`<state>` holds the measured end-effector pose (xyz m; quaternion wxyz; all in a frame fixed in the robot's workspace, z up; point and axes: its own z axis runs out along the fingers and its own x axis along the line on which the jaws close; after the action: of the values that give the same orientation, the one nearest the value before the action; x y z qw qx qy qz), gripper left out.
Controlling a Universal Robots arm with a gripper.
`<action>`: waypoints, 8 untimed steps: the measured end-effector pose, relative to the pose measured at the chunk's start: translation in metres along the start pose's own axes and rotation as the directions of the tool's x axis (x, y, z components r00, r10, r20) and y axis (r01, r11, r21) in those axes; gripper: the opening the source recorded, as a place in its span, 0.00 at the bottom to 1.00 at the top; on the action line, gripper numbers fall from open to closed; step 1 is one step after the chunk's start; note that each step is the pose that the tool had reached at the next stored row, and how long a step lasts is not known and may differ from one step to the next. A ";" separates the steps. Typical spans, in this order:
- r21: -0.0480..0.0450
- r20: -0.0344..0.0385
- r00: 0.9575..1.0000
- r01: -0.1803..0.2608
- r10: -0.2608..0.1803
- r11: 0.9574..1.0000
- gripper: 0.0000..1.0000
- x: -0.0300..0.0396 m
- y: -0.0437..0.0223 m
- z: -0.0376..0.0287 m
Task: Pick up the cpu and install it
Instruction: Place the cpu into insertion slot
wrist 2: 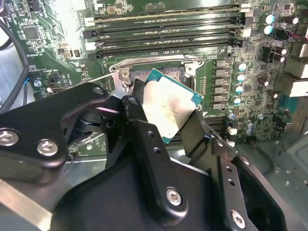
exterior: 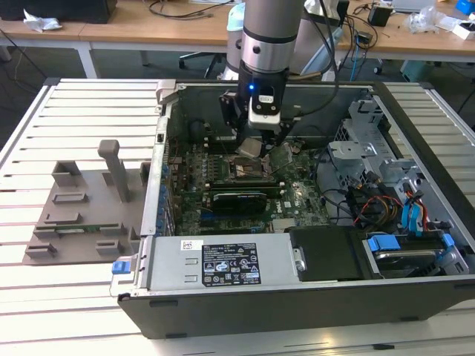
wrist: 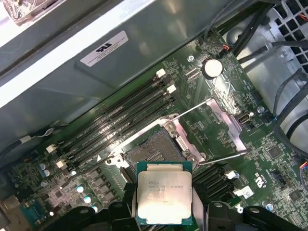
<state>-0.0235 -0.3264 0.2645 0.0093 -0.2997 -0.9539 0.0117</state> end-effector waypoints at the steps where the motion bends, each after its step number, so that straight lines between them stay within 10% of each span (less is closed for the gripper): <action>1: 0.000 0.000 1.000 -0.007 0.007 1.000 0.55 0.0000 0.0000 0.0000; 8: -0.001 -0.002 0.998 -0.058 0.058 0.998 0.55 0.0000 0.0000 0.0002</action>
<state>-0.0235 -0.3264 0.2643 0.0096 -0.3271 -0.9449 0.0114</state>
